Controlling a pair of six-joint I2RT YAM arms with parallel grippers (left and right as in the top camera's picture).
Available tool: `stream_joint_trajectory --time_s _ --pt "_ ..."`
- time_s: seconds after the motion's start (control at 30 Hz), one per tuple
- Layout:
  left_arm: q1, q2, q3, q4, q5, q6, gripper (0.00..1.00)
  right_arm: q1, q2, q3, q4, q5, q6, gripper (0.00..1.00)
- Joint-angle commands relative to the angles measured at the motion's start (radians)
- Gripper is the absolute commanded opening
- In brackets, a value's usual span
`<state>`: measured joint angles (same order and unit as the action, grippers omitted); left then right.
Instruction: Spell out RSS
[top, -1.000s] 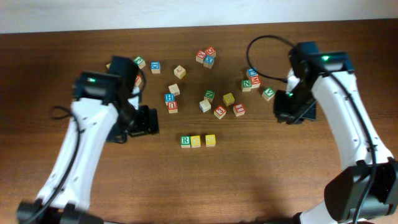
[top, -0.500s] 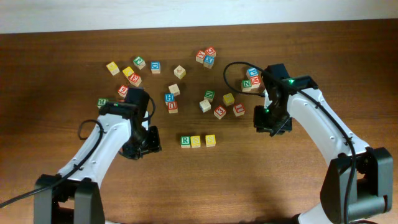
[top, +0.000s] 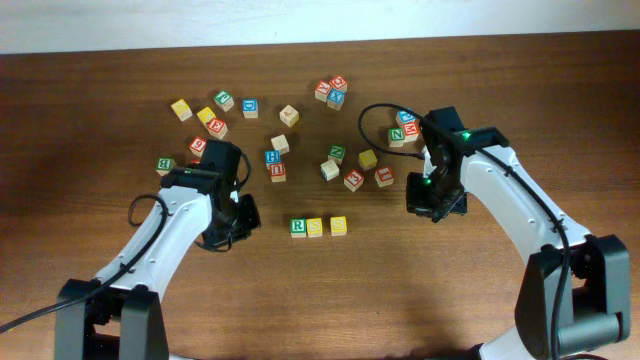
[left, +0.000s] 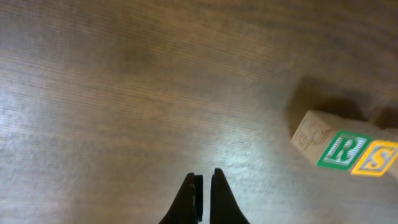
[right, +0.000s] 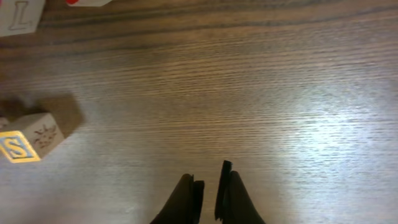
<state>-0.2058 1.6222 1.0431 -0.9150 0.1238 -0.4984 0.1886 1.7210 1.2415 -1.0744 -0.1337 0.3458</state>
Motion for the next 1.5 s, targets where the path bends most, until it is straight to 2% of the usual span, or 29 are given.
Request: stream_joint_trajectory --time_s 0.0,0.17,0.43,0.67,0.83,1.03,1.27,1.47 --pt "-0.002 -0.007 -0.011 0.038 0.011 -0.013 0.0 0.002 -0.013 -0.009 0.003 -0.058 0.007 0.04" --pt "-0.006 -0.002 -0.011 0.072 0.011 -0.012 0.0 0.002 -0.013 -0.024 0.05 -0.069 0.011 0.04" --pt "-0.068 0.105 -0.011 0.125 0.015 -0.012 0.0 0.002 -0.013 -0.156 0.254 -0.234 0.011 0.04" --pt "-0.099 0.148 -0.011 0.183 0.076 -0.012 0.0 0.023 -0.013 -0.208 0.345 -0.233 0.021 0.04" --pt "-0.102 0.149 -0.011 0.194 0.13 -0.009 0.0 0.109 -0.013 -0.216 0.428 -0.224 0.092 0.04" --pt "-0.121 0.155 -0.011 0.197 0.12 -0.01 0.0 0.218 -0.009 -0.216 0.439 -0.044 0.221 0.04" --pt "-0.122 0.212 -0.011 0.224 0.153 -0.009 0.0 0.267 0.077 -0.216 0.486 -0.091 0.239 0.04" --pt "-0.122 0.212 -0.011 0.227 0.154 -0.009 0.0 0.296 0.082 -0.216 0.541 -0.101 0.24 0.04"
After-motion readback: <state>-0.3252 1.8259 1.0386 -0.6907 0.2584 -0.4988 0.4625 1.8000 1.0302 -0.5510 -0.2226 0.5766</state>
